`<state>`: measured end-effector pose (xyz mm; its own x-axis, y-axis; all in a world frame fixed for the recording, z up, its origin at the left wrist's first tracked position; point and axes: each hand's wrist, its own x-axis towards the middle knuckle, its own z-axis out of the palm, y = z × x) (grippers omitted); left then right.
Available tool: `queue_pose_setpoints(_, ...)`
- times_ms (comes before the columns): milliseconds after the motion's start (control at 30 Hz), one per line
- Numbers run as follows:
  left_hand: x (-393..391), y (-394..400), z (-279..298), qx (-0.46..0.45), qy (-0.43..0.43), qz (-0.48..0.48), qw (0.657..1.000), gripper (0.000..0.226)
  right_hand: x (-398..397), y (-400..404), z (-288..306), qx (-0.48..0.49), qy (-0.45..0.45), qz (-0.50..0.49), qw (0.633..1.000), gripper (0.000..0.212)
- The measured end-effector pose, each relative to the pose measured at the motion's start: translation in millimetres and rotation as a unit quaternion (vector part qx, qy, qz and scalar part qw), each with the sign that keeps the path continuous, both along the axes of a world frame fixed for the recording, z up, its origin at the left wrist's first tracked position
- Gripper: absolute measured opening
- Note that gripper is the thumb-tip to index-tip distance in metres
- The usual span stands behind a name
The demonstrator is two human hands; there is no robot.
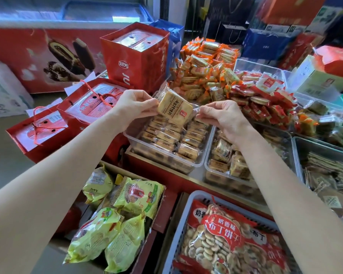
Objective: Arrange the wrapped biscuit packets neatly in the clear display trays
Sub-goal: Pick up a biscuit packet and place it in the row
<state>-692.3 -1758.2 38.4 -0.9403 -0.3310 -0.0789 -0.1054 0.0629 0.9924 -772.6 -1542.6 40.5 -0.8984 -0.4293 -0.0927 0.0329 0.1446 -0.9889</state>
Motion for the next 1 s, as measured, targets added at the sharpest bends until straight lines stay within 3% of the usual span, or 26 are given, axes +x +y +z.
queue_pose_setpoints(167, -4, 4, 2, 0.004, 0.011, 0.02, 1.0, 0.016, -1, -7, 1, -0.098, -0.092, -0.007, 0.991, 0.009)
queue_pose_setpoints(267, -4, 4, 1, 0.035, 0.018, 0.027, 0.999, 0.016, 7, -16, -7, -0.116, -0.135, 0.023, 0.984, 0.018)
queue_pose_setpoints(600, 2, -9, -11, 0.123, -0.005, -0.015, 0.992, 0.01, 9, -26, -19, -0.187, -0.126, -0.018, 0.974, 0.005)
queue_pose_setpoints(833, -2, -10, -20, 0.077, -0.022, -0.008, 0.997, 0.013, 8, -42, -26, -0.045, -0.025, -0.126, 0.991, 0.005)
queue_pose_setpoints(1000, -7, -14, -20, 0.038, -0.034, 0.036, 0.998, 0.017, 9, -44, -30, -0.009, -0.032, -0.074, 0.997, 0.006)
